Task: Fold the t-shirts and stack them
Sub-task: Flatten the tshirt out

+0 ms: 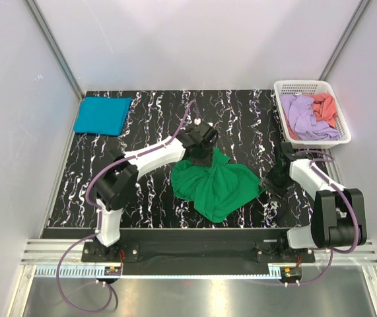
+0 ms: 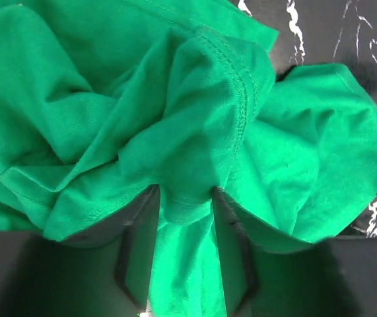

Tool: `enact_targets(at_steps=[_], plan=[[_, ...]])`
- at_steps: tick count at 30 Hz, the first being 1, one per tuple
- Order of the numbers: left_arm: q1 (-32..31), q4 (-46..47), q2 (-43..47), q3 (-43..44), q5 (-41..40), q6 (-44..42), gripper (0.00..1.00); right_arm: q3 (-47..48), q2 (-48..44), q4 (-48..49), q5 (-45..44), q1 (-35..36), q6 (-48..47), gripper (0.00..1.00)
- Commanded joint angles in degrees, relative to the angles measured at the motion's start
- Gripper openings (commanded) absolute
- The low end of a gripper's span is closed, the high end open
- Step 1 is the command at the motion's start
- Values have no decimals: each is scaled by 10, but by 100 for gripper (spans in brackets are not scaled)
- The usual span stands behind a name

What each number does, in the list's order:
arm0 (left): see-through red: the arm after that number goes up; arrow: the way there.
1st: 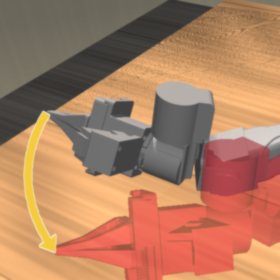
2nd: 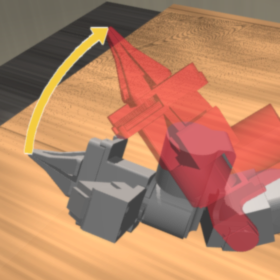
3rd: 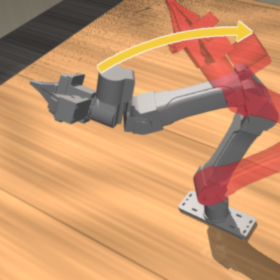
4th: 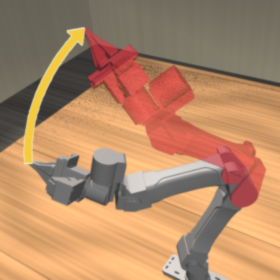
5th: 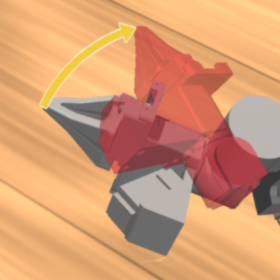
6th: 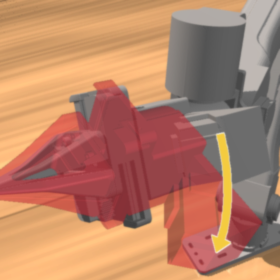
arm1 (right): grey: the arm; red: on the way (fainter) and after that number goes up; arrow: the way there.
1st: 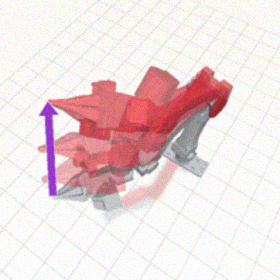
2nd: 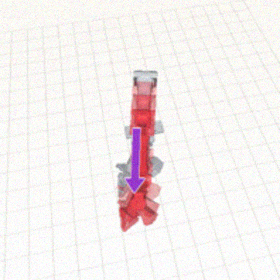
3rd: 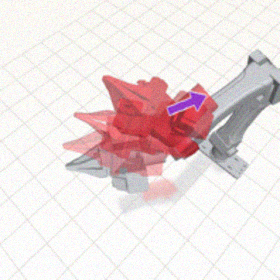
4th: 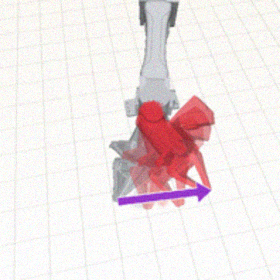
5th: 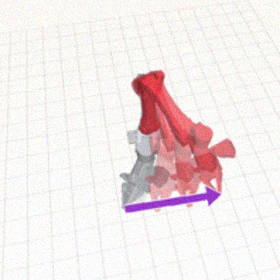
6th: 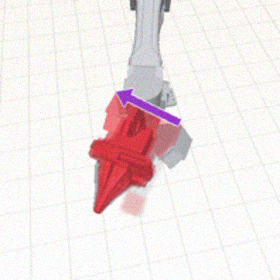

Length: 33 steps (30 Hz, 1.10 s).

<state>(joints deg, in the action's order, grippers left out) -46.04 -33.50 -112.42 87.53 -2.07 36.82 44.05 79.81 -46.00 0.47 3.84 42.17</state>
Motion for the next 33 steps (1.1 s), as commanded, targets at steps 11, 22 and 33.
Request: enact_targets(at_steps=[11, 22, 33], plan=[[-5, -30, 66, -4, -39, -34, 0, -36, 10, 142, -14, -27, 10, 51], [-4, -100, 153, -9, -113, -48, 0, 17, 63, 176, -13, -27, 22, 0], [47, -289, 352, 140, -401, -52, 0, 546, 10, -125, -161, -29, -19, 0]])
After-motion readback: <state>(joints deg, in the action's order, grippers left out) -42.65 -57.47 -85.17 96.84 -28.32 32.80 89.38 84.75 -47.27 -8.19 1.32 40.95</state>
